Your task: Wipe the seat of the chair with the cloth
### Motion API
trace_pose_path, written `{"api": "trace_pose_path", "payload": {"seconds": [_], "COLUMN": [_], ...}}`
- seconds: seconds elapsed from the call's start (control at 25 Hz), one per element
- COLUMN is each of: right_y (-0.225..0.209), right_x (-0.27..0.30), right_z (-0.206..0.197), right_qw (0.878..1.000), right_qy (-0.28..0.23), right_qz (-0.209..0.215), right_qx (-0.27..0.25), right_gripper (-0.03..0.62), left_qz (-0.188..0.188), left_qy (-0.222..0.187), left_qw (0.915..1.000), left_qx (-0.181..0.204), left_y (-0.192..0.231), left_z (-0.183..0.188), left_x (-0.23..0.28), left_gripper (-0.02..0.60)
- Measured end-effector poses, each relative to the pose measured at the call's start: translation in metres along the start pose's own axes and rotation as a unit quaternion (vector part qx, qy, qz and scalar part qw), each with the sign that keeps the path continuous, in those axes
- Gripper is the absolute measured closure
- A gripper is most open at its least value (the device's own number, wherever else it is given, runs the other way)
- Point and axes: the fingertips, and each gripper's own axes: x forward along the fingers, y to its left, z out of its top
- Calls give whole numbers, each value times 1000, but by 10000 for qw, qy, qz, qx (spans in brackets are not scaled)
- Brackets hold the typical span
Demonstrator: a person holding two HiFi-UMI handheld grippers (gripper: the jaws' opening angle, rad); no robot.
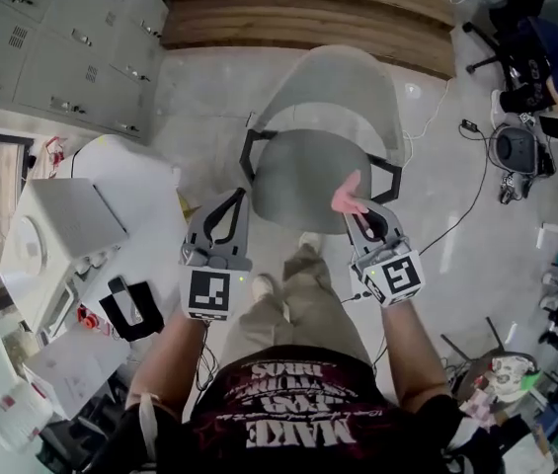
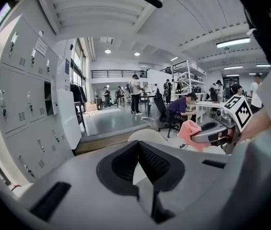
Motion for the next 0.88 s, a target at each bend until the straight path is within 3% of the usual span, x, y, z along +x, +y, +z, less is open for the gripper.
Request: {"api": "trace_pose_path", "payload": {"seconds": [0.2, 0.64, 0.88], "right_y": [-15, -38, -38], "right_x": [40, 139, 214], "right_z": [-42, -166, -247], "right_qw": [9996, 9921, 9839], "right_qy": [221, 1012, 1541], "right_qz": [123, 624, 906], "right_qx": [89, 408, 72], "right_gripper": [560, 560, 560], "left_qz": [8, 401, 526], "left_qy": [182, 801, 799], "left_qw": [9996, 9940, 9935], "left_qx": [-192, -623, -621], "left_y": [5, 26, 32], "left_z": [-31, -114, -147], "left_x": [25, 48, 47], "left_gripper": [575, 576, 575]}}
